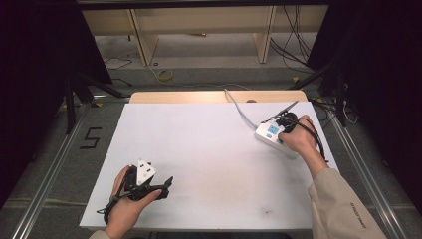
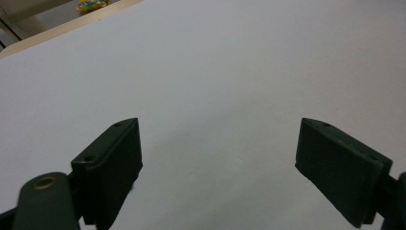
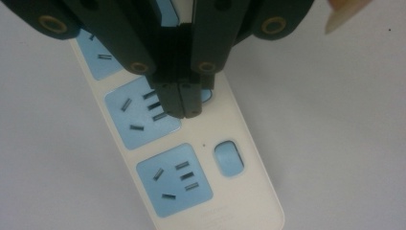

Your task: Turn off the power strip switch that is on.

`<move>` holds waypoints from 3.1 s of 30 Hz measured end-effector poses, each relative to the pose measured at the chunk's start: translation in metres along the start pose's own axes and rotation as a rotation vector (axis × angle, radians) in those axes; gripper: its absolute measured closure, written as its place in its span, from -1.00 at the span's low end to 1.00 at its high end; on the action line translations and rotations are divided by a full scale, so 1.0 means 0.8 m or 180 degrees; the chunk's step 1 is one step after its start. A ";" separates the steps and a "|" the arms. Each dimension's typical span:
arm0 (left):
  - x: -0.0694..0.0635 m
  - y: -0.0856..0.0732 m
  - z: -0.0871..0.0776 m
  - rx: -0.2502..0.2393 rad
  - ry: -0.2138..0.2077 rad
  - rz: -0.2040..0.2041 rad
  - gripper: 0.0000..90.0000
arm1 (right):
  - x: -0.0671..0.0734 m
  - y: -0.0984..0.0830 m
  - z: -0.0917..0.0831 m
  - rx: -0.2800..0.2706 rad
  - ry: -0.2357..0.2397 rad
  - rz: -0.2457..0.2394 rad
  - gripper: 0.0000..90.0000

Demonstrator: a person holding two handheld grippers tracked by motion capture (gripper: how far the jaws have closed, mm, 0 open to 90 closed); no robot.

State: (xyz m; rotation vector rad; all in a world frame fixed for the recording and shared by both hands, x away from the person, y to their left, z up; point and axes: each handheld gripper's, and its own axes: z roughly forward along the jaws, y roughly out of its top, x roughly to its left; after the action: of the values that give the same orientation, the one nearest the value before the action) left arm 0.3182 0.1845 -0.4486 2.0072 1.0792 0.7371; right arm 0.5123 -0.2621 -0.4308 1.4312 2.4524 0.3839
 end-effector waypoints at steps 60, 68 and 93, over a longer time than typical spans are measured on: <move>-0.001 0.000 0.001 0.0011 0.0014 0.0013 -0.65 | 0.002 -0.030 -0.033 -0.0538 0.0167 0.0101 1.00; -0.001 0.000 0.001 0.0020 0.0015 0.0012 -0.65 | 0.003 -0.035 -0.044 -0.0626 0.0226 0.0101 1.00; -0.001 0.000 0.001 0.0029 0.0024 0.0020 -0.65 | 0.033 -0.059 -0.074 -0.0936 0.0357 -0.0113 1.00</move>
State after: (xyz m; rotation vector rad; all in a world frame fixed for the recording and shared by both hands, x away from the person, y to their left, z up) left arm 0.3183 0.1833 -0.4489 2.0178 1.0827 0.7448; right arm 0.4408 -0.2668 -0.3958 1.2718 2.3787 0.7997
